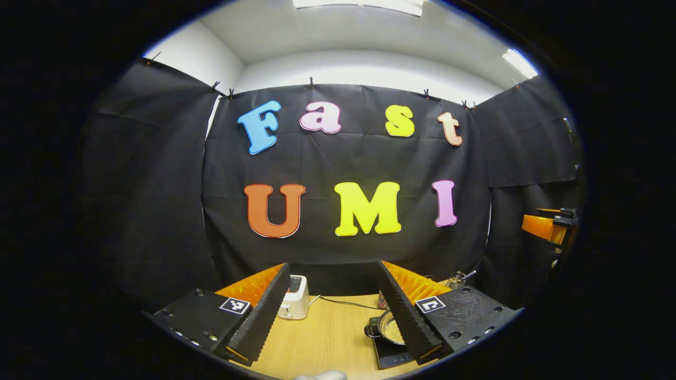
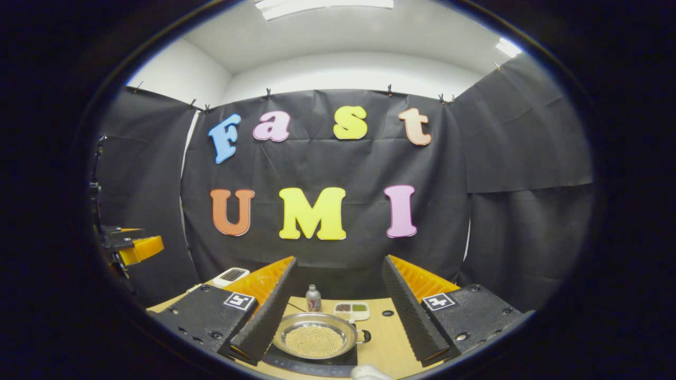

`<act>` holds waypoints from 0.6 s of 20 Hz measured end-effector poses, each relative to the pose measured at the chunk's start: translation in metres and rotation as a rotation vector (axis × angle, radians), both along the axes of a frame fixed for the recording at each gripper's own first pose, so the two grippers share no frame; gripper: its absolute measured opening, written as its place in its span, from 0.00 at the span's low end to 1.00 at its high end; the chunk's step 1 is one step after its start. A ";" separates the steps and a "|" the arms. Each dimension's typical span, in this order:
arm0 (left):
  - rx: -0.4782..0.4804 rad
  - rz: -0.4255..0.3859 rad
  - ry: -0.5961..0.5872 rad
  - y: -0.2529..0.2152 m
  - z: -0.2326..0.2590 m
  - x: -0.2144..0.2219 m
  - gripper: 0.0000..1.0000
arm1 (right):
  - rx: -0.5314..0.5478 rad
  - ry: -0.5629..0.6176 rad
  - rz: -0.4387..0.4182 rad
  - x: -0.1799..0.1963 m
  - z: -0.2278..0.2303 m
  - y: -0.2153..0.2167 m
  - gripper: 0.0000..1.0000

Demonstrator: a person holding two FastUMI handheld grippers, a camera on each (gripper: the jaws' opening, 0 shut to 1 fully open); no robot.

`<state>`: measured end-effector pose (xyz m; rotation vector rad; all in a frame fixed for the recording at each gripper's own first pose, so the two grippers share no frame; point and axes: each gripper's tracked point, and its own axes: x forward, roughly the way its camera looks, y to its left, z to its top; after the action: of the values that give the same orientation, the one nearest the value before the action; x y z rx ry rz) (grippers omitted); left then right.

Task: First push the handle of the pot to place it horizontally, then grasp the pot with both hands and set it on the induction cooktop.

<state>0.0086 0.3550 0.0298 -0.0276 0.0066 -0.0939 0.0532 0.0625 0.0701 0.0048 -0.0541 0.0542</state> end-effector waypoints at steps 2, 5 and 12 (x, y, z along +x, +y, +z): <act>-0.006 -0.001 0.007 -0.001 -0.001 0.000 0.97 | -0.012 0.003 -0.005 0.000 -0.002 -0.001 1.00; -0.007 -0.001 0.011 -0.001 -0.004 0.001 0.98 | -0.007 0.018 -0.009 0.000 -0.009 -0.003 1.00; 0.000 -0.020 0.017 -0.012 -0.006 -0.003 0.98 | -0.013 0.026 -0.043 -0.005 -0.016 -0.017 1.00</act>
<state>0.0059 0.3427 0.0234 -0.0282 0.0240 -0.1141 0.0485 0.0457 0.0546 -0.0084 -0.0276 0.0116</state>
